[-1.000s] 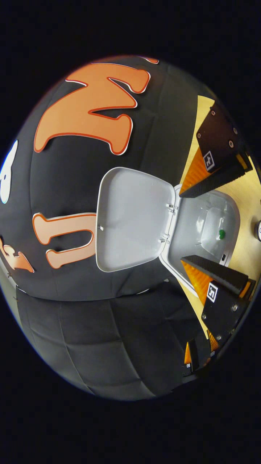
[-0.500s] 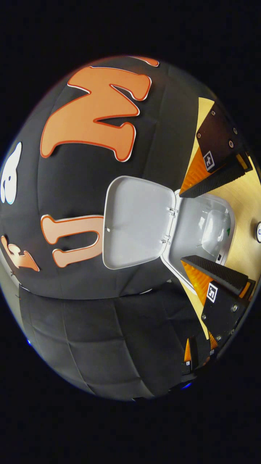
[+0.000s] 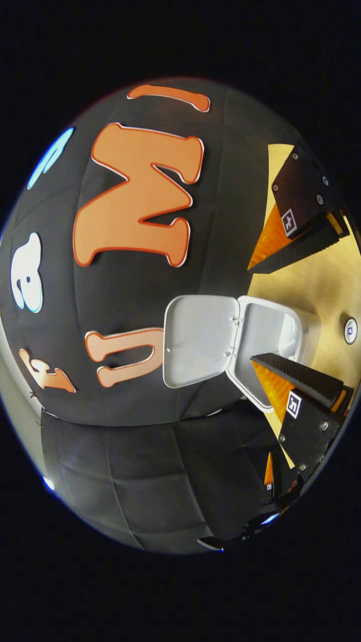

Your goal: Press the lid of the desktop garbage bin to open it, pick up the crumpled paper on the desktop and throw it into the bin, then pick up the pop can on the desktop and drop it into the bin, and finally close the garbage bin lid.

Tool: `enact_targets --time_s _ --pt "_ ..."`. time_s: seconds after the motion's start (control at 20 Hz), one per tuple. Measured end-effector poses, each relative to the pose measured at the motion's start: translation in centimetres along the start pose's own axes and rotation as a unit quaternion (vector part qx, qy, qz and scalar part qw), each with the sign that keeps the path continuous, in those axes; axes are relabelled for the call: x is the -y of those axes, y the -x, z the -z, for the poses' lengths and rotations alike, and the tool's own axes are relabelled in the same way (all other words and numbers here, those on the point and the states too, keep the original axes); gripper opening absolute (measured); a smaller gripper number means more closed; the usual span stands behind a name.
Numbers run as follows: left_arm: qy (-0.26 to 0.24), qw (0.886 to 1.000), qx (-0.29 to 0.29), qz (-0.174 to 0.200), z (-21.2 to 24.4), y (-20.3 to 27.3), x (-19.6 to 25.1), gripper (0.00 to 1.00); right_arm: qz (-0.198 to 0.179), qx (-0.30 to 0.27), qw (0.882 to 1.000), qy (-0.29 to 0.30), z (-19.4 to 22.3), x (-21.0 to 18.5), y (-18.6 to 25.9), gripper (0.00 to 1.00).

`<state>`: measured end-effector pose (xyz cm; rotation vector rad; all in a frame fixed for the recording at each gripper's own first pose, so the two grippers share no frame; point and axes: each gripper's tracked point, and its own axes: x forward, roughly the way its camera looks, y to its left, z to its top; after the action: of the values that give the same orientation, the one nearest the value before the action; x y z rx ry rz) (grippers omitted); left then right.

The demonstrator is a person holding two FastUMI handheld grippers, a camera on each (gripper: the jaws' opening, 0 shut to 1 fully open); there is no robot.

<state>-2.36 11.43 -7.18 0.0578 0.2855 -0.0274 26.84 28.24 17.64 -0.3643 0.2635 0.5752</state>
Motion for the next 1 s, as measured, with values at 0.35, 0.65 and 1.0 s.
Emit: enact_targets --time_s 0.35,0.65,1.0 --pt "-0.012 0.998 -0.007 0.057 0.3 -1.4 6.2 0.95 0.053 0.003 0.999 0.009 1.8 4.9 5.1 0.95" --pt "-0.016 0.993 -0.029 0.112 2.0 -2.9 12.0 0.96 0.082 -0.004 0.997 -0.011 3.7 8.3 8.0 0.95" --pt "-0.012 0.984 -0.072 0.162 5.8 -4.5 17.6 0.95 0.110 -0.030 0.993 -0.038 7.0 11.7 10.1 0.95"
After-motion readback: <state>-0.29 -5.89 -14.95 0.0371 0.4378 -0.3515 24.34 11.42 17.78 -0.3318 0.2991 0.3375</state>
